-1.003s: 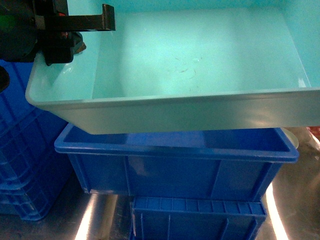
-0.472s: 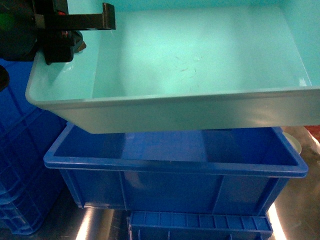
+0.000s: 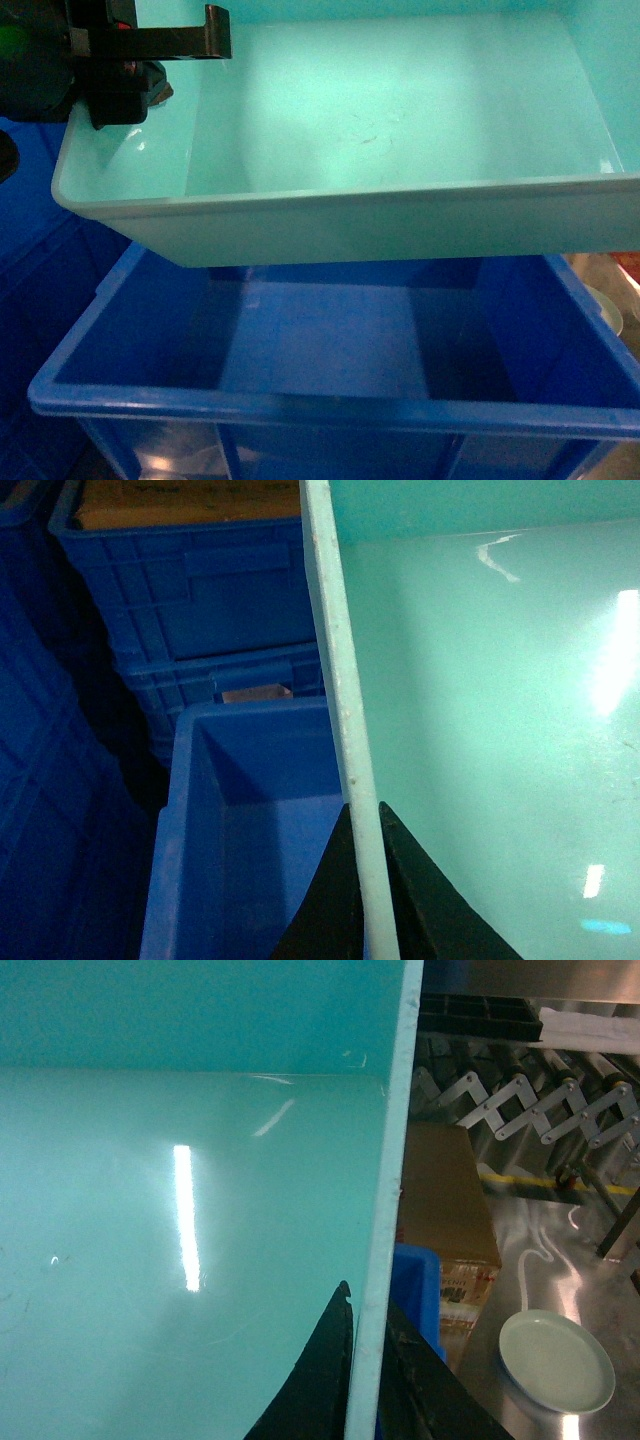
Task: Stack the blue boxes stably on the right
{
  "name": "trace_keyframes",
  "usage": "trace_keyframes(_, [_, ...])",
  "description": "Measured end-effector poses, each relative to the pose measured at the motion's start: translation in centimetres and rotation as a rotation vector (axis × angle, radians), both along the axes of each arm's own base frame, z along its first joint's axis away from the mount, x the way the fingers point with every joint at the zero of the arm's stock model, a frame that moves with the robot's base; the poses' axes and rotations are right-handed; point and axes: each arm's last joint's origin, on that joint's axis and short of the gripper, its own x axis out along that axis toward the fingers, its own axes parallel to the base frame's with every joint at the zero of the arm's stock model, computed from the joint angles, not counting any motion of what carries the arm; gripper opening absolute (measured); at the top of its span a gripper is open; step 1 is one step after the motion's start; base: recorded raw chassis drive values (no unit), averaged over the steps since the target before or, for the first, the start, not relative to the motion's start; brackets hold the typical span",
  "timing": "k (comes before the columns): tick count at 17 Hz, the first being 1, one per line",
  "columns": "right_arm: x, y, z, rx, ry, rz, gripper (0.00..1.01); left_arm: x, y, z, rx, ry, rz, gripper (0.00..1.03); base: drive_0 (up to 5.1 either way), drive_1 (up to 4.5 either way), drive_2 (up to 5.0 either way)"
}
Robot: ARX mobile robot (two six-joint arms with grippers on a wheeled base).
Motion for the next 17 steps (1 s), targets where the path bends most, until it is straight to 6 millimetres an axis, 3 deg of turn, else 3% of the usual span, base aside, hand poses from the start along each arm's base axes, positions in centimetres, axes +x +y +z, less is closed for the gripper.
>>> trace_keyframes(3, [0.0,0.0,-0.1,0.0,0.005,0.0,0.07,0.0,0.0,0.0,0.001,0.003,0.0,0.02,0.1,2.67,-2.4])
trace_keyframes(10, [0.0,0.0,-0.1,0.0,0.004,0.0,0.07,0.0,0.0,-0.1,0.003,0.005,-0.003,0.02,0.0,0.0,0.0])
trace_keyframes(17, [3.1,0.5,-4.5,0.023,0.231,0.004,0.07,4.1,0.2,-3.2,0.078,0.201,-0.038,0.02,0.0,0.0,0.0])
